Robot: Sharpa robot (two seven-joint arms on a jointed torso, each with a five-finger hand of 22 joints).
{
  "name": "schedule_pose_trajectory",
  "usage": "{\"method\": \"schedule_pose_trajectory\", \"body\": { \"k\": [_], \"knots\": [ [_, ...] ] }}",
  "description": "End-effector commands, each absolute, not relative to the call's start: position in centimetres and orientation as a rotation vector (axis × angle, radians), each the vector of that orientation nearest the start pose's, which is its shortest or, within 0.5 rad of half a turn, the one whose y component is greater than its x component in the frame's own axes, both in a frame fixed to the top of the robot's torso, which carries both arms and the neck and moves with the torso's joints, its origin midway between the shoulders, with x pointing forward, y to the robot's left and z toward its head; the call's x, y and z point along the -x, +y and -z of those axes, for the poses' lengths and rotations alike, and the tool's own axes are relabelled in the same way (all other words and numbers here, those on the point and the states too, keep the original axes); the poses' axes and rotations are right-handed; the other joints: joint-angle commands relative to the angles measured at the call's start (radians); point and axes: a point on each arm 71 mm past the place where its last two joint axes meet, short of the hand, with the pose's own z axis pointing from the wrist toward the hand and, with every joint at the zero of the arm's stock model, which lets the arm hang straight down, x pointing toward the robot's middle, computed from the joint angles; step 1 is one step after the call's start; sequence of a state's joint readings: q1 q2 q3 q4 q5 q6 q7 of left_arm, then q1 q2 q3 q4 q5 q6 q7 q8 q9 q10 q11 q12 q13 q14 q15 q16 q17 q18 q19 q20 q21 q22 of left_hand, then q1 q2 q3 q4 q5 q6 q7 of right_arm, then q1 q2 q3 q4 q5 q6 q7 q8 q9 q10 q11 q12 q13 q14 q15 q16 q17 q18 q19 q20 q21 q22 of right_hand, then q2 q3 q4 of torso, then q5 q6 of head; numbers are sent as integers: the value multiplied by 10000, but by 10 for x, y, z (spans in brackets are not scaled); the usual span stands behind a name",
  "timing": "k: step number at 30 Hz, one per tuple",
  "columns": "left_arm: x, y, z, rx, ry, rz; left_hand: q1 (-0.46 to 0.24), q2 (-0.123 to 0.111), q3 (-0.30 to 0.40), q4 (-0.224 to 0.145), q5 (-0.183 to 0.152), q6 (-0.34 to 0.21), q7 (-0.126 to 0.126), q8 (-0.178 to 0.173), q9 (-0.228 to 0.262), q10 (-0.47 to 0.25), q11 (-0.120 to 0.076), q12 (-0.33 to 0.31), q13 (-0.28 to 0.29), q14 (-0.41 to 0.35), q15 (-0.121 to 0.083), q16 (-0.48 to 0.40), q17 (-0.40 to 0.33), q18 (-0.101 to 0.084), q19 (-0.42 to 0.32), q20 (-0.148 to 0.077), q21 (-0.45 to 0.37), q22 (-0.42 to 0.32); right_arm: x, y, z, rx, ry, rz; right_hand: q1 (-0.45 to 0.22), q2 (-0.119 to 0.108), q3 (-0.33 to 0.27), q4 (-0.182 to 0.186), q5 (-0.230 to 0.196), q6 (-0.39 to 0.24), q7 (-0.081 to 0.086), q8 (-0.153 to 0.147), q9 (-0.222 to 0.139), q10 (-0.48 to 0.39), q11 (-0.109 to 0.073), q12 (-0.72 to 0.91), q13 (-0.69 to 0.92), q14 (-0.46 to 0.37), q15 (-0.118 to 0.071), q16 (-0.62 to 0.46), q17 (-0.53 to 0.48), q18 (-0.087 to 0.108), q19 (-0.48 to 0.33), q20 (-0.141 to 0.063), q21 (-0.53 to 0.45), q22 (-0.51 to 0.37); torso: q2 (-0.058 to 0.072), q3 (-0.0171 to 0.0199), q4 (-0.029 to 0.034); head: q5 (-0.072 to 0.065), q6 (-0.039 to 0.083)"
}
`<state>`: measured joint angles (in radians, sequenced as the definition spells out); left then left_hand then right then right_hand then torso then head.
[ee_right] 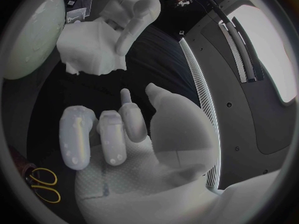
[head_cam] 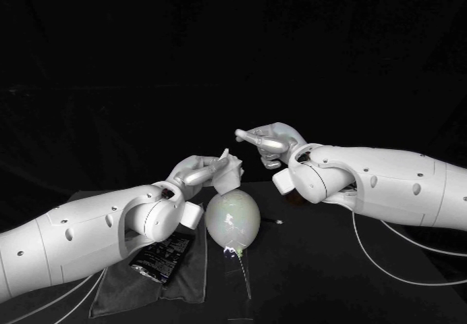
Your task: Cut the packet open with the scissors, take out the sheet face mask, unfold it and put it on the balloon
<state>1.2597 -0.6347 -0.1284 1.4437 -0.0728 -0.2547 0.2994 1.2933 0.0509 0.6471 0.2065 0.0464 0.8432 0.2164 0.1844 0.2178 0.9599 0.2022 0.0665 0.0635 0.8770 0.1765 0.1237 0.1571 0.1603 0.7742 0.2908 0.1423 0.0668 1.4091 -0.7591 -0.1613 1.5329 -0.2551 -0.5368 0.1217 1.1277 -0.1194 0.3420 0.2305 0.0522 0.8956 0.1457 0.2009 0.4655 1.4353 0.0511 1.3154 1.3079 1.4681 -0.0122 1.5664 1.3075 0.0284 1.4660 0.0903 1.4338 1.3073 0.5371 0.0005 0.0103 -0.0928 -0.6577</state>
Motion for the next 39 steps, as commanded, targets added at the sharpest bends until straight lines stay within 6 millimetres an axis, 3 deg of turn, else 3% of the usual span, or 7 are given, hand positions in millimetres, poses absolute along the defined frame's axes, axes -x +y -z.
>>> {"method": "schedule_pose_trajectory", "body": {
  "k": [1,17,24,26,33,36,39],
  "knots": [
    [-493,119,187,10081,16732,16781,-323,3,102,116,31,-66,270,-71,-24,-98,8,-48,-7,82,11,-60,-17,20,141,0,-27,10,-510,-186,124,-8487,14765,-11987,114,43,-81,24,-34,77,3,-29,-14,65,119,-31,954,979,67,-67,2495,47,291,99,-31,2191,-3,-5,5,25,5],
    [-492,125,187,11184,16700,17779,-4042,-160,1910,738,26,-172,450,-279,-186,-430,147,-41,-1,154,89,-368,-140,27,245,4,-208,14,-506,-224,125,-8565,14404,-11493,464,244,-206,97,-13,207,-9,-67,-69,30,106,-88,911,967,57,-93,2462,60,263,96,-86,2174,3,3,-10,112,-12],
    [-492,128,187,11640,16607,18116,-4650,-504,2018,688,25,-173,467,-301,-205,-450,158,-43,-1,171,96,-416,-160,44,285,3,-227,11,-504,-231,128,-8639,14438,-11397,558,299,-233,109,7,234,-9,-84,-88,28,104,-92,906,966,56,-96,2459,60,265,96,-84,2174,8,3,0,31,-29],
    [-492,129,188,11715,16556,18098,-4849,-799,1934,593,23,-173,471,-307,-210,-449,161,-40,0,181,98,-428,-164,50,301,4,-233,10,-503,-231,128,-8651,14455,-11388,577,309,-240,110,12,238,-9,-88,-93,28,104,-92,906,967,55,-94,2461,62,260,96,-93,2172,7,3,1,41,-48],
    [-494,131,188,11806,16455,17952,-4475,-1720,1277,-526,24,-83,439,-244,-177,-343,124,-18,10,265,69,-426,-159,72,376,1,-247,11,-502,-233,131,-8676,14519,-11374,719,358,-270,99,39,264,-9,-116,-122,29,103,-93,902,966,54,-96,2459,58,270,96,-77,2177,-1,-4,7,73,-73],
    [-495,132,188,11736,16452,17838,-2844,-2174,871,-1853,59,0,377,-149,-114,-210,50,-3,15,356,8,-402,-141,97,463,-1,-251,13,-501,-233,132,-8599,14552,-11352,869,392,-298,73,94,289,-5,-147,-155,33,104,-86,903,968,54,-94,2462,54,279,96,-64,2181,-5,-4,6,103,-95],
    [-495,133,188,11665,16446,17703,-1675,-2108,695,-2467,29,82,286,-53,-53,-53,-5,12,19,460,-36,-367,-119,139,568,-8,-229,21,-500,-232,133,-8443,14601,-11336,925,404,-309,63,131,298,-4,-161,-168,32,104,-87,901,967,54,-96,2459,55,279,96,-66,2181,-6,-2,4,151,-112]
  ]
}}
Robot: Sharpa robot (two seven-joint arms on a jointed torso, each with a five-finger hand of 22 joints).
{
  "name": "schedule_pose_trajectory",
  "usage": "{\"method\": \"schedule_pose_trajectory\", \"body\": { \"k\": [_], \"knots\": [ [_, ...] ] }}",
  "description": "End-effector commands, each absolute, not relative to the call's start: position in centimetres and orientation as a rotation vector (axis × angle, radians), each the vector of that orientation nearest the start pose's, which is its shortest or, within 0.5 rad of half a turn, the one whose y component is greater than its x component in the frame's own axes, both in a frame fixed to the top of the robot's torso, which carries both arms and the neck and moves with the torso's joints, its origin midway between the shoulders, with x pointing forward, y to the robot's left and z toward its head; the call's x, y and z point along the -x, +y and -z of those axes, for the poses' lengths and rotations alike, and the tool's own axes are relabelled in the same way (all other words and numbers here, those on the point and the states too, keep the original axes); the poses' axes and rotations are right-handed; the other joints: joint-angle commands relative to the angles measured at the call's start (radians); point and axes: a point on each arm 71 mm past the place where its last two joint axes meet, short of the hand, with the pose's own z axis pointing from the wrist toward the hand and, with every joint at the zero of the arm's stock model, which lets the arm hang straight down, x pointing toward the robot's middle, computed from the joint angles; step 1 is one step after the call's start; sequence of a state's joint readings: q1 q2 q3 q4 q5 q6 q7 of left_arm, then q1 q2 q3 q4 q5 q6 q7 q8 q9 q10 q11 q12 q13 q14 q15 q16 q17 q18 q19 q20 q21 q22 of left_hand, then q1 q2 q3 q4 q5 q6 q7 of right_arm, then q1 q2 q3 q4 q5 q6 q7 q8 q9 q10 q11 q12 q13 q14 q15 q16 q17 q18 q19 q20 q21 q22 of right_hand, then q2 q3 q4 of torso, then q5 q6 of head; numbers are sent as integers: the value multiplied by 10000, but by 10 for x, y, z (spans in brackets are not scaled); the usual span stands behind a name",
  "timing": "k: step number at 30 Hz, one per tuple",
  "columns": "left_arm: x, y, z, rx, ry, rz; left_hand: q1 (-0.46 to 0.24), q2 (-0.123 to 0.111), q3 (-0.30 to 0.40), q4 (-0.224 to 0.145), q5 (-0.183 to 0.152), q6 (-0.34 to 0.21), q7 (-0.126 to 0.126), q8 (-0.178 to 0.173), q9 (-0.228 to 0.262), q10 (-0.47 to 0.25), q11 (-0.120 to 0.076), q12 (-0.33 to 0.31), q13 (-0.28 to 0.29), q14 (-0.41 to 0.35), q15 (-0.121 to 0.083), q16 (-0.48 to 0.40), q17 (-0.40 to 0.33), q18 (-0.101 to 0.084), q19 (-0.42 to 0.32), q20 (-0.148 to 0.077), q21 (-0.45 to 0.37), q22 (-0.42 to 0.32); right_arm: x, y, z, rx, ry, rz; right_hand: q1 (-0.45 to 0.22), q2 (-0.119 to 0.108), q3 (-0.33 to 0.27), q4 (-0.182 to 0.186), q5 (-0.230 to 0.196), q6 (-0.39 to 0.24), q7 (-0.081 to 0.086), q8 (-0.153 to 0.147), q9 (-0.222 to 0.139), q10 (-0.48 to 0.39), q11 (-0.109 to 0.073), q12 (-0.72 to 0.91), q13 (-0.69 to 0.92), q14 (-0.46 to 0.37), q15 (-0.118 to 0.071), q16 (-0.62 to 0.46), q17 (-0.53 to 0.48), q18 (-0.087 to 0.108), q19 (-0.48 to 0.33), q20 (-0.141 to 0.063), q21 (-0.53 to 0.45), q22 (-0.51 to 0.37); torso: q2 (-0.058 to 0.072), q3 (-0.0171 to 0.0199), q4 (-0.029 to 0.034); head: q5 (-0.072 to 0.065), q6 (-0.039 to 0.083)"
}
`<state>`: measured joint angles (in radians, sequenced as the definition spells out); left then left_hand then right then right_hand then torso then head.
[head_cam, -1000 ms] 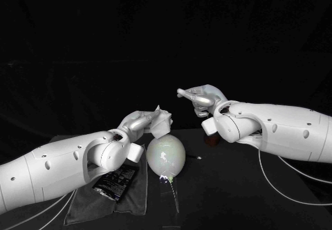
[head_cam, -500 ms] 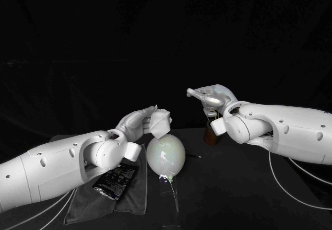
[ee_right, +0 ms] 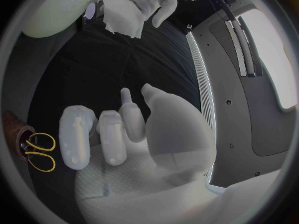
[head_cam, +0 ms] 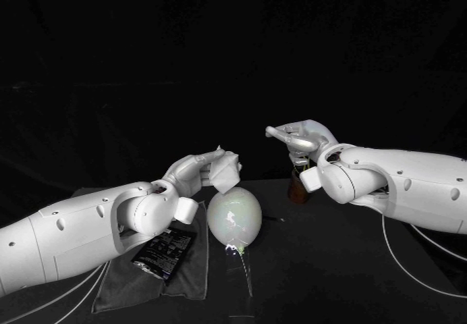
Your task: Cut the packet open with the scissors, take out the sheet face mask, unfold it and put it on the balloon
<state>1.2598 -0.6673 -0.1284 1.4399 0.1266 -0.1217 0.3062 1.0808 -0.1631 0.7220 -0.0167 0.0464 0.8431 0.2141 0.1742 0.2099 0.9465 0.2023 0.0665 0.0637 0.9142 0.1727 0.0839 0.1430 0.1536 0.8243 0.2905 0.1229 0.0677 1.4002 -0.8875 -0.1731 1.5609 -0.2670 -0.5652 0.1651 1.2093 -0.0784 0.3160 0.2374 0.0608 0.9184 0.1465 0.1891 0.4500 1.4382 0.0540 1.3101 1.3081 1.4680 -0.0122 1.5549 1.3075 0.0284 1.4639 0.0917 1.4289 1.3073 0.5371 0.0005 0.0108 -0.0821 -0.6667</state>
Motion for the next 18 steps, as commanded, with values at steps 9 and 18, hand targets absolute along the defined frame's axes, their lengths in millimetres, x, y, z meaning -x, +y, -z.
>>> {"method": "schedule_pose_trajectory", "body": {
  "k": [9,18],
  "knots": [
    [-498,135,189,11560,16347,17175,2500,534,-425,-1049,22,481,124,437,235,724,-178,30,2,562,-170,200,106,329,842,-210,364,141,-494,-226,136,-7433,14833,-11318,574,85,-17,-160,154,163,-3,-133,-116,0,77,-37,887,969,55,21,2461,53,308,85,-11,2184,2,4,-7,71,-101],
    [-499,136,190,11526,16290,17005,2801,1297,-880,-740,25,821,33,743,365,1286,-310,-14,-19,1008,-311,334,153,278,1203,-482,749,298,-489,-222,138,-6906,14937,-11317,926,154,109,-352,183,307,-38,-140,-168,11,45,-16,894,979,32,42,2488,42,336,71,35,2199,-5,5,-6,80,-118]
  ]
}}
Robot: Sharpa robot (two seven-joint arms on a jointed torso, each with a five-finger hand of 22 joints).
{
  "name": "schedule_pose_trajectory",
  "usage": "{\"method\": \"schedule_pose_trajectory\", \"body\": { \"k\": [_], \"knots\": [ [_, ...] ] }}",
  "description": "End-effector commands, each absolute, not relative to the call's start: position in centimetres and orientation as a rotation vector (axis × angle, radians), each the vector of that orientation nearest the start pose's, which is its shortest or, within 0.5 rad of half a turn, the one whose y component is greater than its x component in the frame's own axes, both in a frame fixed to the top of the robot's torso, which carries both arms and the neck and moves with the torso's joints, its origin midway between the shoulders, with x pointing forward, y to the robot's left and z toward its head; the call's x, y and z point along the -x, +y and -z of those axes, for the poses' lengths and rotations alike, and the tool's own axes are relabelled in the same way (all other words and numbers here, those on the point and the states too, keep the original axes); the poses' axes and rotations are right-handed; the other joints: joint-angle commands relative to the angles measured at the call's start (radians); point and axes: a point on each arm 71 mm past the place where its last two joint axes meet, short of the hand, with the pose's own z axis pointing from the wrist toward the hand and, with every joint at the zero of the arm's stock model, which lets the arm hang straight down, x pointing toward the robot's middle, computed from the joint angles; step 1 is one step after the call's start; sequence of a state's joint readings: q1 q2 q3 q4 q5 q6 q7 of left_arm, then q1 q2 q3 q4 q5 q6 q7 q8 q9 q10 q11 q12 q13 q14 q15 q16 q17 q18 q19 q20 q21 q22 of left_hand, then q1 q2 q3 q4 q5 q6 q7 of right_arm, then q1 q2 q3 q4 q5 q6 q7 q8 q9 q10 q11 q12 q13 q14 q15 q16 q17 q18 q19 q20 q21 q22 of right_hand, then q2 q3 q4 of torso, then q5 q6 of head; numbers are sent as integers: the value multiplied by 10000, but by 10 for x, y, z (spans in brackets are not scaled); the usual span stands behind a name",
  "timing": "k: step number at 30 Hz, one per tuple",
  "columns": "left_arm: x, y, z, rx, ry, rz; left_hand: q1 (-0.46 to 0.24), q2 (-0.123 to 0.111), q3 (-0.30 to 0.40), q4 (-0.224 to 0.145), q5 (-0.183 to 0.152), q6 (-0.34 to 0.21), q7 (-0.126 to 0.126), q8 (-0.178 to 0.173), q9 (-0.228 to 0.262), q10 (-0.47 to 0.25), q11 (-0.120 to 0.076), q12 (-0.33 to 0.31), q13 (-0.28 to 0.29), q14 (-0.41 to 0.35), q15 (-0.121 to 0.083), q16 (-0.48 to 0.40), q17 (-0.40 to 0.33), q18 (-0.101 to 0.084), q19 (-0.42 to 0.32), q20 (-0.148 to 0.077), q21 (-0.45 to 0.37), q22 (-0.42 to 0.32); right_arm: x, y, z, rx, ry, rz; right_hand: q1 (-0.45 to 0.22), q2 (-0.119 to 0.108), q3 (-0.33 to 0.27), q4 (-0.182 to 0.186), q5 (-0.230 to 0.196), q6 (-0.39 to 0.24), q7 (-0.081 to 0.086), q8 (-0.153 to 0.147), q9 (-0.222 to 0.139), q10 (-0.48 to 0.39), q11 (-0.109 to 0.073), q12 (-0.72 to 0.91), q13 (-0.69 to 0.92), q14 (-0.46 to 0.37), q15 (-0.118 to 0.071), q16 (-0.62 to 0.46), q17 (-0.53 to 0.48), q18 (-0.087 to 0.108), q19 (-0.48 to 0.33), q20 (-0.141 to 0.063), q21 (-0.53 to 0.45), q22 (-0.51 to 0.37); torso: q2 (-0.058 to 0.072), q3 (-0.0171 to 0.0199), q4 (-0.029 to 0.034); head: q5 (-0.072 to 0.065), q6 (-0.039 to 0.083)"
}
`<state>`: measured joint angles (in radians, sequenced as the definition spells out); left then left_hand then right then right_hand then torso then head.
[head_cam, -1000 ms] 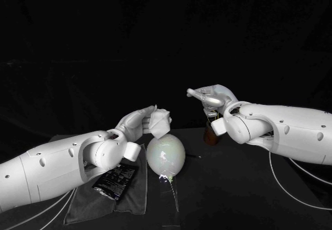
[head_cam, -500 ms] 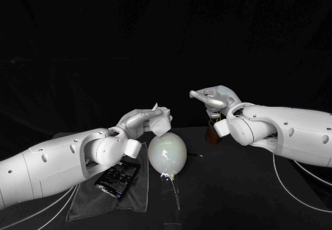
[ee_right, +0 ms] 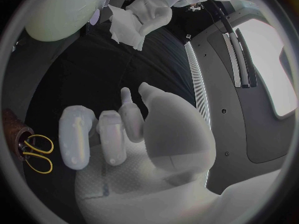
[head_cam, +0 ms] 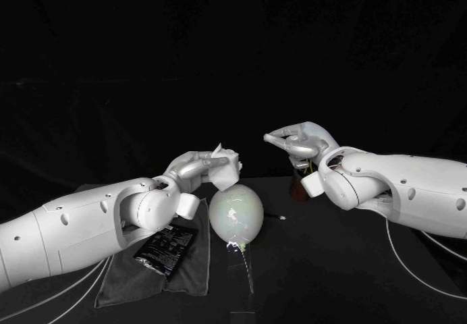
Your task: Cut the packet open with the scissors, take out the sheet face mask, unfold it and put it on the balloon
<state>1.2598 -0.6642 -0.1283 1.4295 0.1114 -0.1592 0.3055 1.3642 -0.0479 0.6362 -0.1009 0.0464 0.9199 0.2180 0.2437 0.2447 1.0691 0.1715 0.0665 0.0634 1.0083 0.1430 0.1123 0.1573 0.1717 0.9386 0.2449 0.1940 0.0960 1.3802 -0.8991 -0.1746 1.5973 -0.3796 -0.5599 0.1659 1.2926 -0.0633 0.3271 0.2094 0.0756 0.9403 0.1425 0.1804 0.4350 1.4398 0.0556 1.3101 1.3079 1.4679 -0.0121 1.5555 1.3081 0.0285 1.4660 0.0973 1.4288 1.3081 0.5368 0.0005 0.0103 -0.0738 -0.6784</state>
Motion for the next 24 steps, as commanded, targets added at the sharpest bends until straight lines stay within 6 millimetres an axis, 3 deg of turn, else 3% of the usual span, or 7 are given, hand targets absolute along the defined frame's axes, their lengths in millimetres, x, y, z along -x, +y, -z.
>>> {"method": "schedule_pose_trajectory", "body": {
  "k": [1,5,6,9,10,18,24],
  "knots": [
    [-499,136,190,11524,16286,17004,-48,216,-65,173,22,54,-23,67,29,85,-18,-27,-18,90,-27,49,8,100,52,-34,46,16,-488,-222,138,-6878,14948,-11323,93,3,-2,-72,35,89,3,-53,-18,-5,29,-16,896,980,31,36,2481,41,315,15,36,2191,-1,4,1,3,7],
    [-499,136,189,11514,16274,17022,-221,361,-247,483,21,59,-44,140,75,138,-32,-48,-20,147,-39,39,3,99,39,-12,54,1,-487,-221,138,-6804,14981,-11331,107,10,5,-79,36,100,0,-52,-21,-3,27,-13,898,982,30,41,2487,40,319,13,43,2194,-3,0,2,-14,17],
    [-499,136,189,11513,16273,17031,-438,448,-395,799,20,37,-76,181,105,158,-46,-51,-20,172,-44,31,2,108,32,25,29,-30,-487,-221,138,-6793,14988,-11328,107,10,5,-79,36,100,0,-52,-21,-3,27,-13,898,982,30,41,2487,40,319,13,43,2194,-3,0,2,-14,17],
    [-499,136,189,11514,16283,17062,-692,576,-553,1244,30,-28,-93,216,136,169,-52,-51,-18,196,-54,17,1,120,35,71,-20,-84,-487,-222,139,-6781,15003,-11318,107,10,5,-79,36,100,0,-52,-21,-3,27,-13,898,982,30,41,2487,40,319,13,43,2194,2,-2,2,-5,16],
    [-499,136,189,11513,16290,17073,-692,576,-553,1244,30,-28,-93,216,136,169,-52,-51,-18,196,-54,17,1,120,35,71,-20,-84,-487,-222,139,-6779,15009,-11316,107,10,5,-79,36,100,0,-52,-21,-3,27,-13,898,982,30,41,2487,40,319,13,43,2194,4,-1,4,-4,19],
    [-499,136,189,11602,16337,17182,-1022,873,-836,2351,29,-234,-65,222,155,62,-38,-52,-11,148,-38,-84,-17,131,49,144,-199,-255,-487,-222,140,-6746,15074,-11306,163,19,29,-113,40,134,-11,-52,-33,13,18,16,915,988,22,56,2506,35,330,8,62,2200,-1,-1,5,-5,14],
    [-498,136,189,11685,16347,17376,-1077,963,-905,2710,29,-337,-31,171,125,-42,-7,-56,-11,106,-14,-137,-30,133,41,170,-276,-289,-486,-221,141,-6683,15147,-11303,249,14,63,-177,56,159,-19,-62,-53,11,8,7,907,989,13,56,2506,35,333,-1,64,2201,-1,-1,3,-15,8]
  ]
}}
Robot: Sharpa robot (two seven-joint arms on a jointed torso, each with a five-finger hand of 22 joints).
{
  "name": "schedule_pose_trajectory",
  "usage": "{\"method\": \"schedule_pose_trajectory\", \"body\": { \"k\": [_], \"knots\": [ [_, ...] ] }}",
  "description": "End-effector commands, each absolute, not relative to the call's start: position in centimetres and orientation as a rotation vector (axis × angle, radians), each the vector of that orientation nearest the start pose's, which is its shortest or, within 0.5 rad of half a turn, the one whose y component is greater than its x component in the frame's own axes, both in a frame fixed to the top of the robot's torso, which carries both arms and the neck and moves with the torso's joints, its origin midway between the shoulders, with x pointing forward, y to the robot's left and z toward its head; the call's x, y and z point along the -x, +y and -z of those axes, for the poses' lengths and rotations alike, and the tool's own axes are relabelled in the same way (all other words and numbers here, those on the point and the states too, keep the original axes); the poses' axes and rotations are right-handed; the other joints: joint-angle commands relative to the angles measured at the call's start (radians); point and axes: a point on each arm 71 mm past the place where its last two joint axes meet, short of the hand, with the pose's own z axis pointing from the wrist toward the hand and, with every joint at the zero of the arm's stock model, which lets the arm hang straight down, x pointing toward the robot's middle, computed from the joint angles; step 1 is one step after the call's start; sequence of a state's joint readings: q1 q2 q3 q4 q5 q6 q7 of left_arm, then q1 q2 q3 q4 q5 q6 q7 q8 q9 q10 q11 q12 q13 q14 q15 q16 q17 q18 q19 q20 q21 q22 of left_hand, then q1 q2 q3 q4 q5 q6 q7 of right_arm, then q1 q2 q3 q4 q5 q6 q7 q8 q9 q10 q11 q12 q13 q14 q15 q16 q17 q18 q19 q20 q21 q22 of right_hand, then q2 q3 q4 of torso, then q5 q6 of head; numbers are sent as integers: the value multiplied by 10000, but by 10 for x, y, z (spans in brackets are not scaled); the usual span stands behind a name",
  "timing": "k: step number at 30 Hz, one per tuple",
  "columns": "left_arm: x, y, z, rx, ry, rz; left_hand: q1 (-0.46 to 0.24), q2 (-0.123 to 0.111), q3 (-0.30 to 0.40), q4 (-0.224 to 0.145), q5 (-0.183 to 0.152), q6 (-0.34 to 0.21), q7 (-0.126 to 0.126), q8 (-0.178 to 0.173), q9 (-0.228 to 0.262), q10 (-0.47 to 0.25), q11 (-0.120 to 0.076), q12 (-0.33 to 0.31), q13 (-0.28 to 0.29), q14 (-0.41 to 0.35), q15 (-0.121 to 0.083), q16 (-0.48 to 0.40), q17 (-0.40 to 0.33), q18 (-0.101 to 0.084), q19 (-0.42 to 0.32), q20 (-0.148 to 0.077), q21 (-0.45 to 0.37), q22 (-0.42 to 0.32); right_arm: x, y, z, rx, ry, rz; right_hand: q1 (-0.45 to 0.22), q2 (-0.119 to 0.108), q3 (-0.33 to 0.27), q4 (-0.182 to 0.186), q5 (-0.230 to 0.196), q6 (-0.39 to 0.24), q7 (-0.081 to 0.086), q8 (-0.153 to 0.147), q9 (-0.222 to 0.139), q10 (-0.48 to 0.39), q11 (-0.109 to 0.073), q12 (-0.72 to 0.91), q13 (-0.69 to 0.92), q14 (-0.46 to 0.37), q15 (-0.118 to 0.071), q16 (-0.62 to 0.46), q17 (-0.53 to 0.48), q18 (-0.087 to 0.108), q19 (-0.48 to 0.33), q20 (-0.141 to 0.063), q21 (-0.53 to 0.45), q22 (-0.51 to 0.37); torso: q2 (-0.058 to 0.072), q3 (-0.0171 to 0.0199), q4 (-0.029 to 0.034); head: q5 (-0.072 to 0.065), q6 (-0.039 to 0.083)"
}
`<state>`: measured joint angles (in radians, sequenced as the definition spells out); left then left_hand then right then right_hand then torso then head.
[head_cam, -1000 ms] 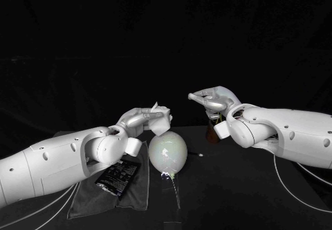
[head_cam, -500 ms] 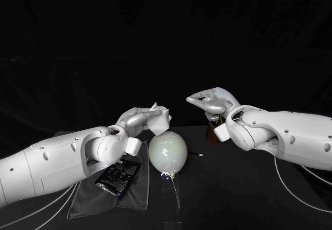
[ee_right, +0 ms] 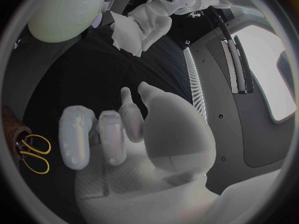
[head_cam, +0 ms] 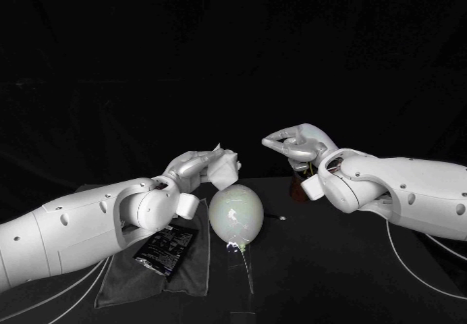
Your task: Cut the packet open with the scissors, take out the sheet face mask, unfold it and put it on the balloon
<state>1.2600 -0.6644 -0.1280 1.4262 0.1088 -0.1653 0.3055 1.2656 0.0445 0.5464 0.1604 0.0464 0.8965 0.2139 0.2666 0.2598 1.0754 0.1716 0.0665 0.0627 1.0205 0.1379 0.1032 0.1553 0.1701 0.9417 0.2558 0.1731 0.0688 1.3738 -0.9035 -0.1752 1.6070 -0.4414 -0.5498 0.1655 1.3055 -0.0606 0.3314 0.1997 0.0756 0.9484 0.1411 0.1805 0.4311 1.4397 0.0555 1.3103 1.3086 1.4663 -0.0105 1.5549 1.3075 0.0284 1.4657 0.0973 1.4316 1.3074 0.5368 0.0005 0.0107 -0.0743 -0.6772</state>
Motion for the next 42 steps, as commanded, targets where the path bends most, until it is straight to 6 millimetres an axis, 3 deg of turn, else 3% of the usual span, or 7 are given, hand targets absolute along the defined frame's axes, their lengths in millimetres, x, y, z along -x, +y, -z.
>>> {"method": "schedule_pose_trajectory", "body": {
  "k": [1,14,23,25,31,38,42],
  "knots": [
    [-498,136,189,11691,16349,17406,-93,37,-12,110,29,-111,10,-62,-28,-113,-6,-57,-4,-16,37,-48,-10,149,11,60,-69,-17,-486,-221,141,-6669,15164,-11302,120,-13,20,-80,56,78,-6,-63,-14,12,9,5,900,1005,-3,62,2512,36,336,0,36,2207,-2,-2,-4,-13,-7],
    [-499,137,189,11774,16261,17564,-139,122,-120,518,30,-265,48,-139,-77,-295,28,-50,0,2,55,-78,-8,153,71,61,-126,-20,-485,-221,143,-6539,15286,-11281,238,-9,86,-174,100,118,-15,-77,-43,18,-3,14,903,1009,-15,70,2522,30,350,-12,60,2215,0,3,-6,-22,-15],
    [-499,138,189,11910,16216,17630,-333,235,-314,1098,30,-324,112,-191,-130,-412,76,-43,5,-26,88,-137,-14,152,108,69,-204,-22,-484,-220,143,-6462,15320,-11260,267,-1,109,-197,117,128,-18,-81,-52,21,-6,19,905,1008,-18,69,2520,31,349,-15,57,2214,-2,0,-5,-2,13],
    [-499,139,189,11941,16206,17635,-473,268,-402,1278,30,-339,142,-210,-148,-446,98,-44,5,-35,102,-152,-17,151,110,73,-225,-23,-484,-220,143,-6447,15322,-11259,269,0,111,-199,118,129,-18,-81,-52,21,-6,20,906,1008,-18,69,2520,31,350,-15,57,2215,-1,0,-5,19,28],
    [-499,139,189,11987,16198,17656,-1095,318,-881,1339,30,-325,161,-237,-191,-485,117,-33,10,-42,116,-187,-19,152,125,85,-288,-22,-484,-220,143,-6421,15321,-11257,289,14,131,-214,129,139,-20,-83,-58,24,-8,23,907,1011,-20,77,2530,29,355,-17,67,2218,1,-1,-1,112,101],
    [-498,139,189,12096,16161,17705,-1732,614,-1396,1353,37,-311,184,-264,-242,-524,134,-34,10,-37,127,-222,-20,151,129,96,-367,-22,-484,-220,143,-6412,15312,-11257,289,14,131,-214,129,139,-20,-83,-58,24,-8,23,907,1011,-20,77,2530,29,355,-17,67,2218,-4,0,-2,245,166],
    [-498,139,189,12144,16146,17739,-2198,902,-1801,1359,40,-309,205,-287,-278,-555,150,-34,10,-37,136,-247,-23,152,128,106,-417,-20,-484,-220,143,-6397,15308,-11259,289,14,131,-214,129,139,-20,-83,-58,24,-8,23,907,1011,-20,77,2530,29,355,-17,67,2218,-3,1,-7,305,189]
  ]
}}
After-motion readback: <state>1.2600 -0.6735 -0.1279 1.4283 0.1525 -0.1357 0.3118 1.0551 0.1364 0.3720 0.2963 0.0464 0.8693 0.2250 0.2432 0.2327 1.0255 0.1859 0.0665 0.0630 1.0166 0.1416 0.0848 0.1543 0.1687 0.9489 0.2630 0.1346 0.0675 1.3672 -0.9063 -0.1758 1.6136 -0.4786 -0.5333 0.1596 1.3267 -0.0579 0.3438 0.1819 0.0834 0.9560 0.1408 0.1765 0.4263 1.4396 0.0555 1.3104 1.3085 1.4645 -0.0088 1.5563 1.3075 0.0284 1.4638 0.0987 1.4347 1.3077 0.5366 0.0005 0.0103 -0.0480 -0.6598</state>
